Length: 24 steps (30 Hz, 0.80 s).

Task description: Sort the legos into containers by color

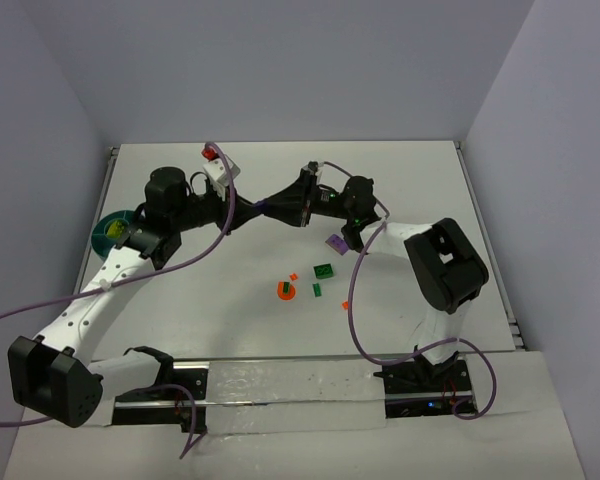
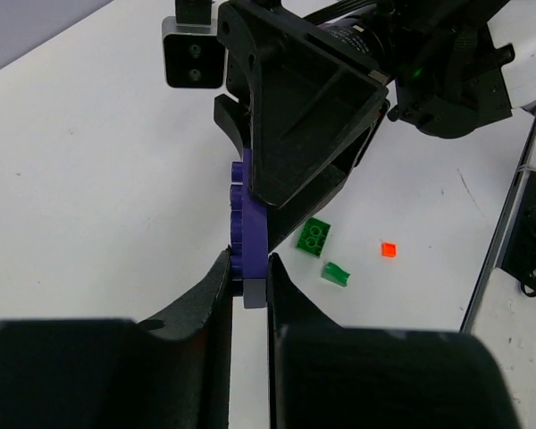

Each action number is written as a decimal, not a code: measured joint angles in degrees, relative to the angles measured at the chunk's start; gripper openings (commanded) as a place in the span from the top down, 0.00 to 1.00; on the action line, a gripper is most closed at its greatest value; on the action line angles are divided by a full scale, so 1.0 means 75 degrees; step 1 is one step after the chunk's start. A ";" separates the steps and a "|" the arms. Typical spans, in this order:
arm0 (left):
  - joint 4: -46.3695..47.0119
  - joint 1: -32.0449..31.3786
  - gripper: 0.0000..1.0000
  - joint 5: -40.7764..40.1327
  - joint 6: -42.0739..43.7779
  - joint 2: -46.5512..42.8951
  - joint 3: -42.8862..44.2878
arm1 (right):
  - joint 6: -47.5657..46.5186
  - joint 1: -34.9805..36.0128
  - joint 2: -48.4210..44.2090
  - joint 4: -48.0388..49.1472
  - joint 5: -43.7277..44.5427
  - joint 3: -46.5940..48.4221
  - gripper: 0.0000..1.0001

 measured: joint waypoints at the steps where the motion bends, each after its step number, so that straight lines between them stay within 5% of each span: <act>1: -0.0012 -0.0001 1.00 -0.0023 0.0014 0.0000 0.0002 | 0.0003 0.0002 0.0000 -0.0005 -0.0001 0.0001 0.38; 5: -0.0666 0.0078 1.00 -0.0259 0.0272 0.0000 0.0246 | -0.0218 -0.0030 -0.0003 -0.0113 -0.0199 0.0036 0.01; 14: -0.4143 0.2154 1.00 -0.1081 0.3273 0.0199 0.2476 | -0.2928 -0.1216 -0.0137 -0.2575 -0.0691 0.0528 0.00; 18: -0.5604 0.3382 1.00 -0.1577 0.4939 0.0748 0.3391 | -0.4724 -0.1839 -0.0262 -0.4455 -0.0639 0.1037 0.00; 24: -0.6884 0.3960 0.90 -0.2826 0.7073 0.1862 0.3990 | -0.7455 -0.1845 -0.0495 -0.7519 -0.0217 0.2096 0.00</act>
